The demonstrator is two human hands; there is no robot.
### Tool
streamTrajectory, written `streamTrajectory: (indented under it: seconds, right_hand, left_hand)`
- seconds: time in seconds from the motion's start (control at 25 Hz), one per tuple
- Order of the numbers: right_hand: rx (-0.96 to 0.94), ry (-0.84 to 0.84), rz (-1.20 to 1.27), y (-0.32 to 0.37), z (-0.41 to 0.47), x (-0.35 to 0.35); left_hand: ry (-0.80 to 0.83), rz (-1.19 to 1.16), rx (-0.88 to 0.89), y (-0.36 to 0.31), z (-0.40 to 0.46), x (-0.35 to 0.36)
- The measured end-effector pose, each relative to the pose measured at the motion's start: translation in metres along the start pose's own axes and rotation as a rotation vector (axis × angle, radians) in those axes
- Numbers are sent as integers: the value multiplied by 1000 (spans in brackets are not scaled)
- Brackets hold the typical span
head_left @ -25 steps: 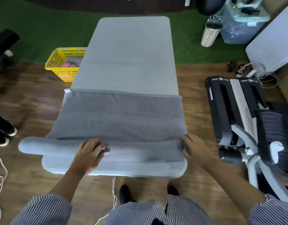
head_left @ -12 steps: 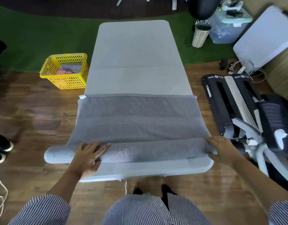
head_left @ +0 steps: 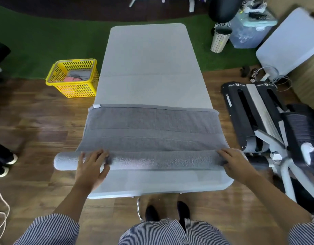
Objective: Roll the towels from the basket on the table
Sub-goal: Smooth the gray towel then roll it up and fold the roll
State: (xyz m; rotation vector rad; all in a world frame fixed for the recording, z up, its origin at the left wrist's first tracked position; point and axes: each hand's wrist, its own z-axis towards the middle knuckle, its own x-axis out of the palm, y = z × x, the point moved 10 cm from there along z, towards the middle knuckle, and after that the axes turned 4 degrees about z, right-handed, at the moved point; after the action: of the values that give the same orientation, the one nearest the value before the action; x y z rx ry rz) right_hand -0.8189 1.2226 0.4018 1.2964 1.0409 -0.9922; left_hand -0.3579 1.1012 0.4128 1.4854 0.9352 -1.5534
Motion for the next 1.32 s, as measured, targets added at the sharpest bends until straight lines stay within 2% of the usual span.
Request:
streamTrajectory:
  seconds: [0.24,0.44,0.64,0.72,0.84,0.96,1.08,1.16,1.32]
  right_hand:
    - [-12,-5,-11,4,3,-4]
    - [-16,50,55,15,25,4]
    - [224,341,106,-14,27,20]
    - [240,299,130,-13,30,14]
    - [150,84,155,5,34,-4]
    - [101,21,188,13,24,-4]
    - [71,79,163,14,10,4]
    - [52,163,106,16,9,10]
    - [150,267,186,15,19,11]
  left_hand:
    - [191,98,42,17,-2,22]
    - [202,95,46,29,-29,17]
    - [76,22,79,23,-8,4]
    - [25,-12,47,25,0,-4]
    - [-48,-67,-59,35,4,-14]
    - [4,-43,5,32,4,-1]
    - [84,-20,7,29,9,10]
    - [59,-3,5,25,12,4]
    - [104,36,39,35,10,6]
